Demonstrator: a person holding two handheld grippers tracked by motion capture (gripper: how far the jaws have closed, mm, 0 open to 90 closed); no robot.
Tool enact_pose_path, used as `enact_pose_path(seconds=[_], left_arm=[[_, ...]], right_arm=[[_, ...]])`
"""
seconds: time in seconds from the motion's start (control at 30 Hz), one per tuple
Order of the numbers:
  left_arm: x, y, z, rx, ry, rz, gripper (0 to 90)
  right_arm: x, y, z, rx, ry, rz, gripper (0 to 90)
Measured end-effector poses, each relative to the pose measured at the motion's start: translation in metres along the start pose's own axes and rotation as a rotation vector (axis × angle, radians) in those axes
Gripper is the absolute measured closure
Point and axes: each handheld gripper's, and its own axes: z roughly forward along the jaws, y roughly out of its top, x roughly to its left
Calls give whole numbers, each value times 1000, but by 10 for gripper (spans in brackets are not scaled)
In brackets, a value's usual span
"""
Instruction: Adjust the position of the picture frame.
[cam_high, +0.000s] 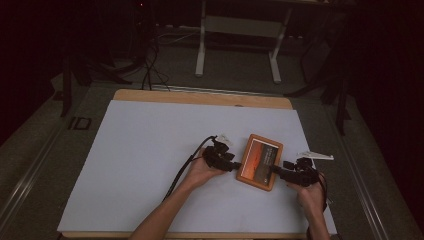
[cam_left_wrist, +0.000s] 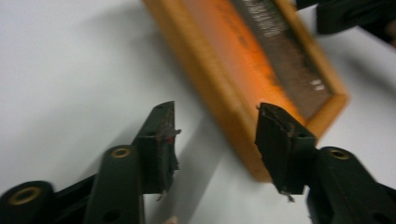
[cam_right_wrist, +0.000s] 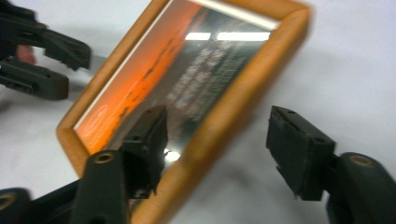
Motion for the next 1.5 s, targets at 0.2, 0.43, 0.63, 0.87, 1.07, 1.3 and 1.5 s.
enact_pose_path(seconds=[0.2, 0.43, 0.63, 0.87, 1.07, 1.3, 1.5], left_arm=[[-1, 4, 20, 43, -57, -37, 378], [4, 11, 32, 72, -102, -70, 381], [6, 10, 27, 55, -104, -142, 454], [0, 7, 8, 16, -76, -126, 568], [-10, 5, -4, -5, -15, -79, 618], [-16, 2, -15, -36, 33, -87, 649], [-15, -2, -33, -86, 59, -110, 656]], right_arm=[[5, 0, 21, 50, 40, 57, 223], [5, -2, 31, 87, 90, 97, 235], [-1, -5, 30, 51, 125, 165, 345], [3, 3, 22, -10, 135, 186, 450], [9, 11, 13, -50, 159, 168, 519], [20, 15, 5, -70, 164, 110, 552], [28, 21, 2, -106, 202, 104, 595]])
